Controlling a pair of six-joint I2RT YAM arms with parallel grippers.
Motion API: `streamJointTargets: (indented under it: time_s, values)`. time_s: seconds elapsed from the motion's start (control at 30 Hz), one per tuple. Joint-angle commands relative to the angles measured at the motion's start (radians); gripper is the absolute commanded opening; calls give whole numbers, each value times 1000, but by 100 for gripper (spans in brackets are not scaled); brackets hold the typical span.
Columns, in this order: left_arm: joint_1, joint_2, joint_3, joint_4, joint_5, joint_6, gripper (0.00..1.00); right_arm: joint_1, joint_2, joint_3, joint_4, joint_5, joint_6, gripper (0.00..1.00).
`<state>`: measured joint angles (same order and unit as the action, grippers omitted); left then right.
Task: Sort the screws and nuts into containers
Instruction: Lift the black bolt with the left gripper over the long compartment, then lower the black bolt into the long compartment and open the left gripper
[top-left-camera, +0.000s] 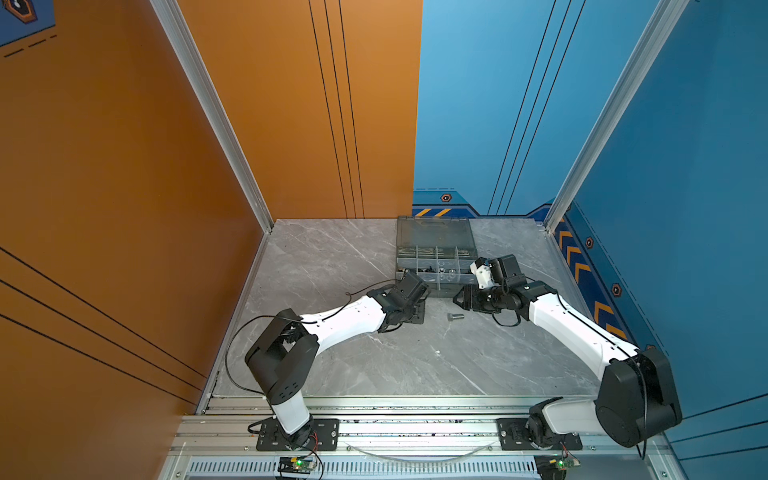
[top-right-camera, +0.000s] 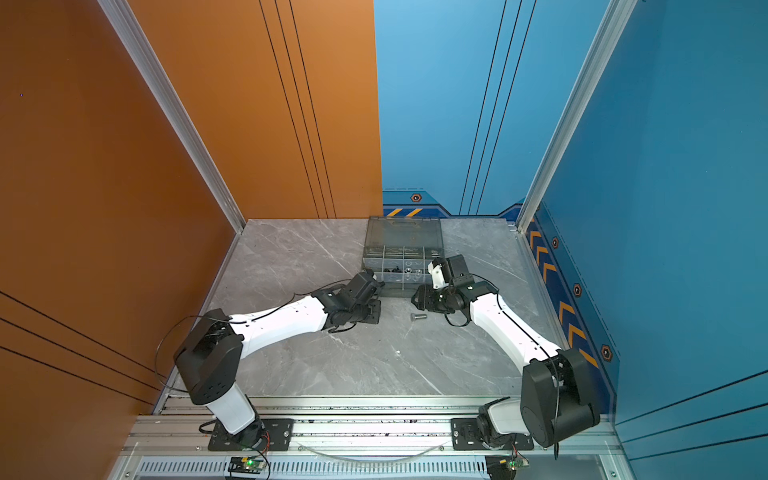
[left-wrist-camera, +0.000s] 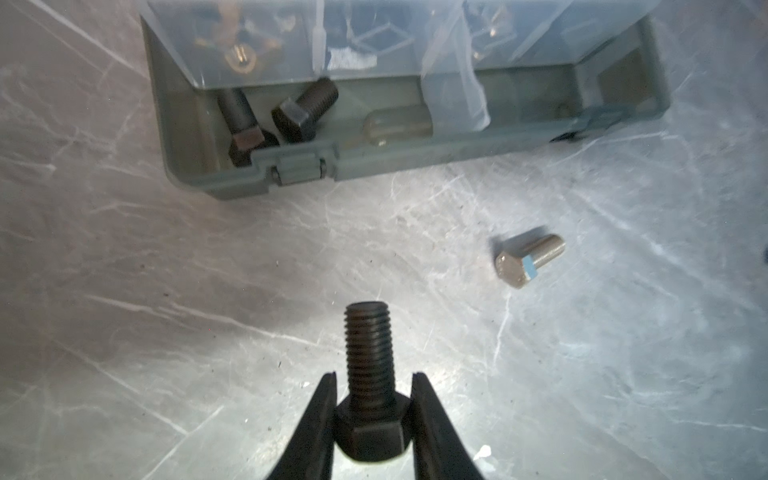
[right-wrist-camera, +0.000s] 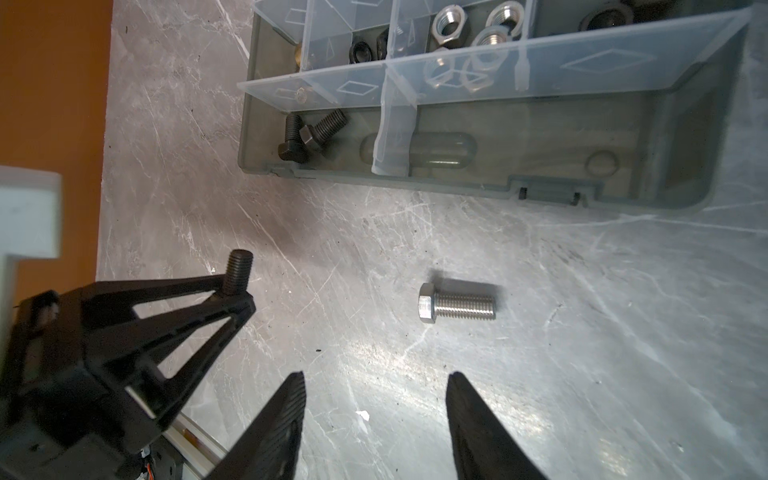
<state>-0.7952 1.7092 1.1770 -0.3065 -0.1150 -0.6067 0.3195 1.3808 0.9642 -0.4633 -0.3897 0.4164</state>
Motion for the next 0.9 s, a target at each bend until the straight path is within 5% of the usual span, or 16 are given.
streamJointTargets:
  time_s: [0.0,0.87]
  values:
    - [45,7,56,62,60,26,0,-8,-23,-14,6,-5,-8,57]
    - [158,302,335,56,115,95,0,-25,-28,-44,15,-3,-2,57]
